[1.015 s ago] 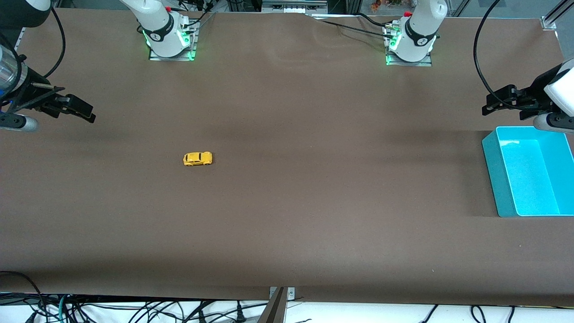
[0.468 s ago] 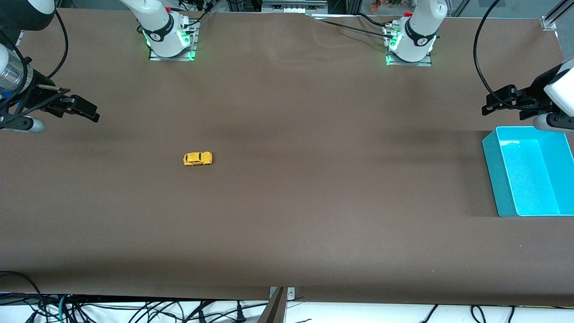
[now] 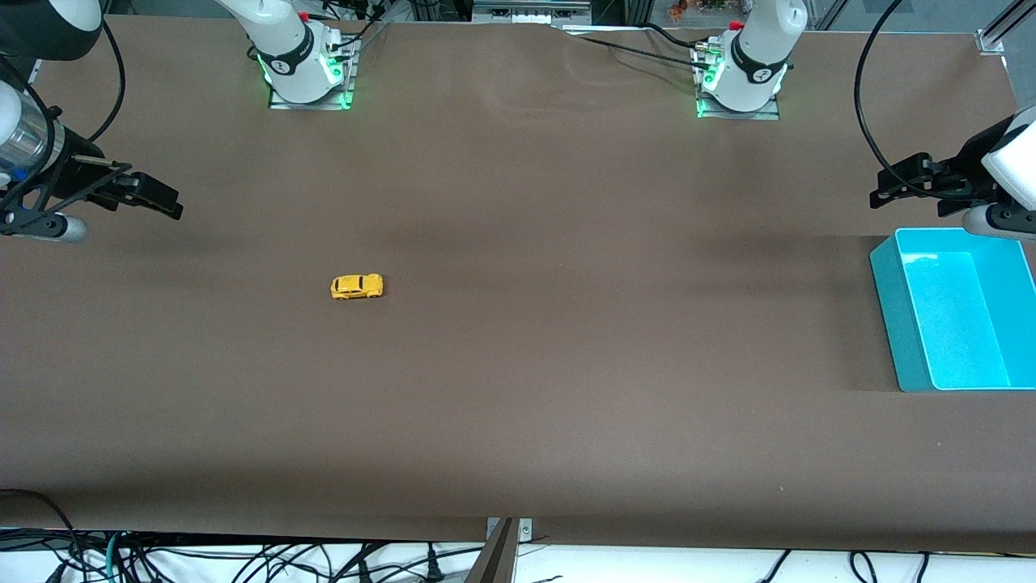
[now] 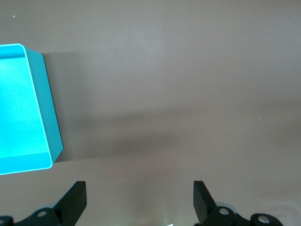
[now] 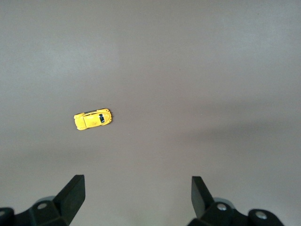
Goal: Wind and store yellow beetle car
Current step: 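Reach the open right gripper over the yellow beetle car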
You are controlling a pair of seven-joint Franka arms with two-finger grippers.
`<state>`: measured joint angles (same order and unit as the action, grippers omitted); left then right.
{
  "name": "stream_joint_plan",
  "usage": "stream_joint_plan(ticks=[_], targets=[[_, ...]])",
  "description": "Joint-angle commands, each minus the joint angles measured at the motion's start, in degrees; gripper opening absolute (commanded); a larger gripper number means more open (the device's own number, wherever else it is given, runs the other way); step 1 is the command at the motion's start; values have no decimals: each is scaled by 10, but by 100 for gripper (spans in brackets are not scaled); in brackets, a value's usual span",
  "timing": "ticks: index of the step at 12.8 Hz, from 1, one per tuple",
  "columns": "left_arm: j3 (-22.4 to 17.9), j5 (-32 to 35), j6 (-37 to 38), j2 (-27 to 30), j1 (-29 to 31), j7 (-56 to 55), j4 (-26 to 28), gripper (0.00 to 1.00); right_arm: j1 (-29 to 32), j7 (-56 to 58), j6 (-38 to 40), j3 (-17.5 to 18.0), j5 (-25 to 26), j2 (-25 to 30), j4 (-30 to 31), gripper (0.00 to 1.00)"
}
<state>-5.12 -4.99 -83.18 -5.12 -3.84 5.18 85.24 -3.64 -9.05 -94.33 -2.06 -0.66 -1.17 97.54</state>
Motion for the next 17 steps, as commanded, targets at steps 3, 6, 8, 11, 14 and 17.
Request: stream_joint_plan(ticks=[3, 6, 8, 11, 14, 17], targets=[[2, 10, -1, -1, 1, 8, -5, 100, -23, 5, 4, -2, 7, 0, -6, 100], [2, 10, -1, -1, 1, 8, -5, 100, -28, 106, 5, -1, 7, -16, -3, 100], [2, 10, -1, -1, 1, 8, -5, 100, -31, 225, 8, -1, 4, -37, -2, 100], [2, 11, -1, -1, 1, 8, -5, 100, -33, 413, 6, -1, 0, -57, 2, 100], [2, 10, -1, -1, 1, 8, -5, 100, -68, 511, -7, 14, 7, -60, 37, 100], [2, 10, -1, -1, 1, 8, -5, 100, -69, 591, -66, 56, 9, -57, 89, 100]])
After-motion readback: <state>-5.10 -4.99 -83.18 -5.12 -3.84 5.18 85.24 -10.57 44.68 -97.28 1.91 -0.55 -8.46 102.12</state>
